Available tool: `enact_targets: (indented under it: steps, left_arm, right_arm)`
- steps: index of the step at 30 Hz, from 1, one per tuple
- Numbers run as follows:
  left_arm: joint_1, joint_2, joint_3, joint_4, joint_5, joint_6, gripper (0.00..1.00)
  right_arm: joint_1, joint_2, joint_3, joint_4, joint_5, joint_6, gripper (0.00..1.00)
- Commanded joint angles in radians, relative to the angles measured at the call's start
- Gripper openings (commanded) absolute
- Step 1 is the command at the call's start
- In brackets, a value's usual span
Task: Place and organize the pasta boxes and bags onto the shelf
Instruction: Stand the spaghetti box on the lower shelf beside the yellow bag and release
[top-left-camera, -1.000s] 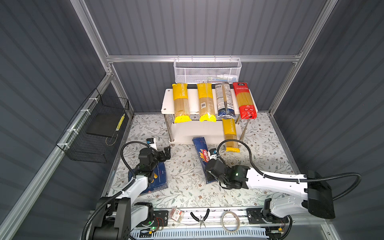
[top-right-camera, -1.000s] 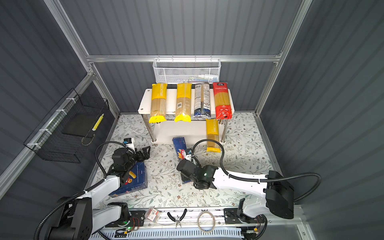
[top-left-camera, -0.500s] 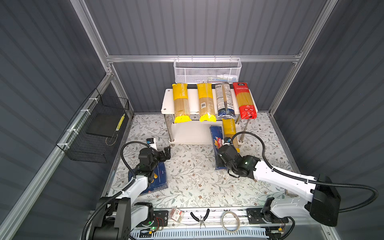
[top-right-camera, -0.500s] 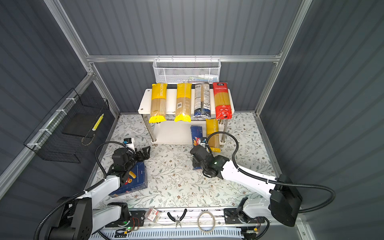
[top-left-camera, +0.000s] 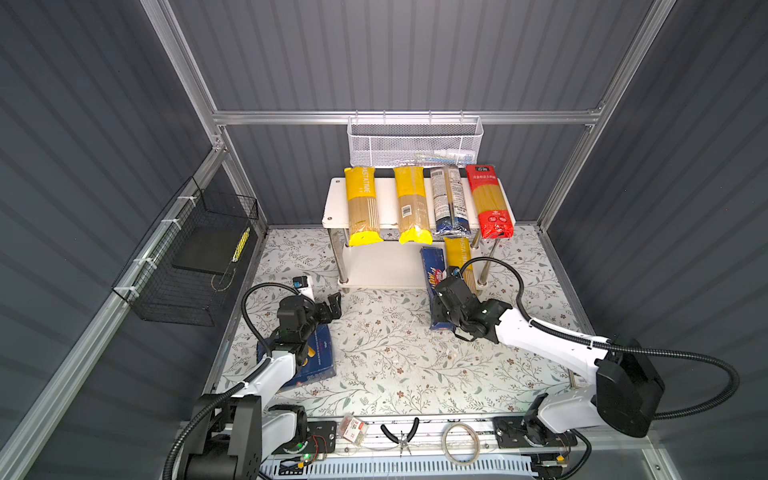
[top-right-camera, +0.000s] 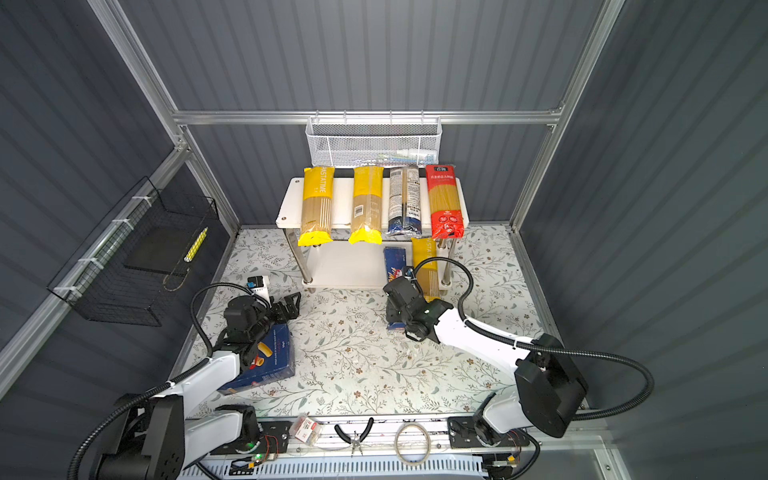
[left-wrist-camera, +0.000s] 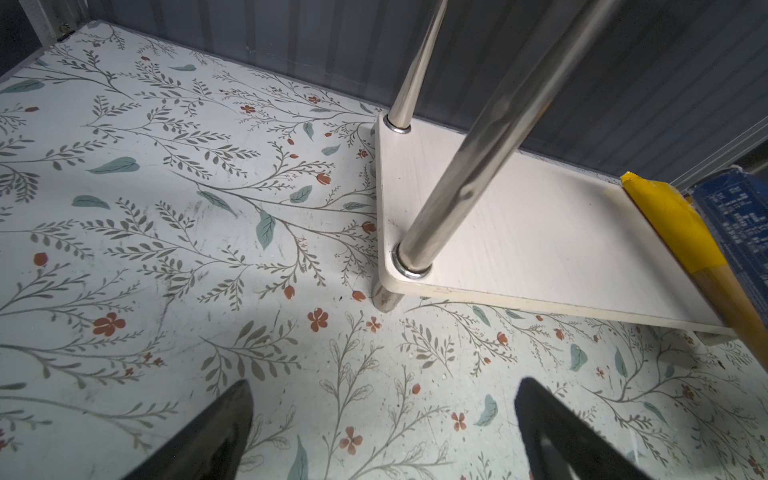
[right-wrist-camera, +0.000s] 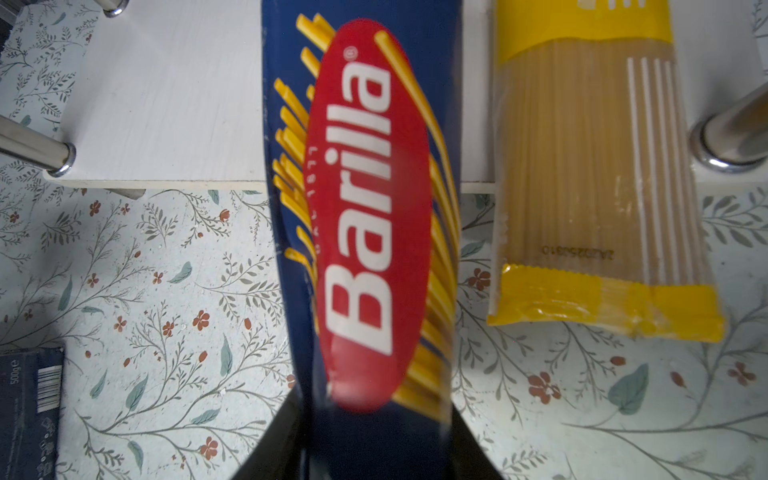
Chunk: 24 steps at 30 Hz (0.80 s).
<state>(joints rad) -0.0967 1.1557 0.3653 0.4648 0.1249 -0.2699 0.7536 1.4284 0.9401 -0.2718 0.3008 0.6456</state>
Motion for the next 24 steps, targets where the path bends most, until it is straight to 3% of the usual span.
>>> enact_targets:
  steps: [1,24]
  left_arm:
    - [0.005,-0.018,0.008,-0.005,0.005,0.014,0.99]
    - [0.005,-0.03,0.001,-0.004,-0.001,0.011,0.99]
  right_arm:
    - [-0.025,-0.009,0.072,0.148,0.028,-0.024,0.38]
    - [-0.13,0.199,0.214,0.234,-0.006,-0.058,0.4]
